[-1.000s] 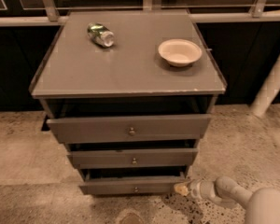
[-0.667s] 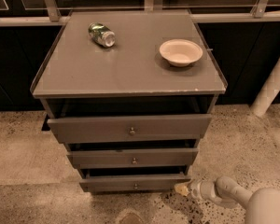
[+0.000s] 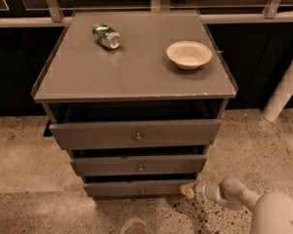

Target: Close bottom drawer

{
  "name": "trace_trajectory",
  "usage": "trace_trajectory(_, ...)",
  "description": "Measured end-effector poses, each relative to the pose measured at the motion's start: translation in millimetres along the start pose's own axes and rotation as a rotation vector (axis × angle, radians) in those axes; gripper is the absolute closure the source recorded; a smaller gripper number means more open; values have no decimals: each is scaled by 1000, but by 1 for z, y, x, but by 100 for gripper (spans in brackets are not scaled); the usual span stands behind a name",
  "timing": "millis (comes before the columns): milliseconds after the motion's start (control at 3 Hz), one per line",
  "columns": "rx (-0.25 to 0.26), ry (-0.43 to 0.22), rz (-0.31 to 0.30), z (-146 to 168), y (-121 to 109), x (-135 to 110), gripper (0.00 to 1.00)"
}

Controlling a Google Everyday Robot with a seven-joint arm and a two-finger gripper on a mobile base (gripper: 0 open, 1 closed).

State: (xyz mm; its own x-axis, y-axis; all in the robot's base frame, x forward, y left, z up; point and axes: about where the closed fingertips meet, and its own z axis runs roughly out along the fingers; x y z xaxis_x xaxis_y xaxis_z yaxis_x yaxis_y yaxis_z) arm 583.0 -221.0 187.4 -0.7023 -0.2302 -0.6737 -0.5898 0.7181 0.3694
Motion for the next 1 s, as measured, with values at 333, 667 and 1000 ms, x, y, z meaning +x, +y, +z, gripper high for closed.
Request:
trace_trajectory(333, 2, -8, -34, 10, -7, -10, 100)
trace_trajectory(667, 12, -17, -43, 10, -10, -14, 100)
trace_trajectory(1000, 17, -22, -45, 10, -10, -13, 100)
